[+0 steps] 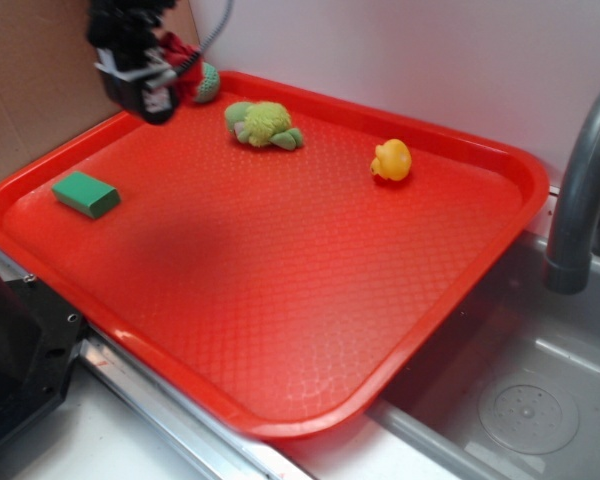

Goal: Grab the red paper.

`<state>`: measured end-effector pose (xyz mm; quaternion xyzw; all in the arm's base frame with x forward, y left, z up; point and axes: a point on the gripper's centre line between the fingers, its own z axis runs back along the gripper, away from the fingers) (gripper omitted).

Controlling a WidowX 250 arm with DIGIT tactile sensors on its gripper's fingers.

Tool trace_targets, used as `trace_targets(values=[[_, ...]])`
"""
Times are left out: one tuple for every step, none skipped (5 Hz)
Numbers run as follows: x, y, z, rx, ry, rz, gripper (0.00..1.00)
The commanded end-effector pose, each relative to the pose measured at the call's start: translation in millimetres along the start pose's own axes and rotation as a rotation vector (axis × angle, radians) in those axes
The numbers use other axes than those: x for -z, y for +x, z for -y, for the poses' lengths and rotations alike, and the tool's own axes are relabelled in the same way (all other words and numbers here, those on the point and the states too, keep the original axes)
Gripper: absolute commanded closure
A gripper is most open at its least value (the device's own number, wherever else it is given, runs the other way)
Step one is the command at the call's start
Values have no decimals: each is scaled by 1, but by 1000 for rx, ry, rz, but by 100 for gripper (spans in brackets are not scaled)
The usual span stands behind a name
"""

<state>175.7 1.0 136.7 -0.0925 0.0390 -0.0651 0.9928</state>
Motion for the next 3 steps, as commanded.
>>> trace_targets(values=[[-100,-30,38,47,83,92,100],[-98,-31,37,9,114,130,100],[-94,-29,32,-12,131,124,100]])
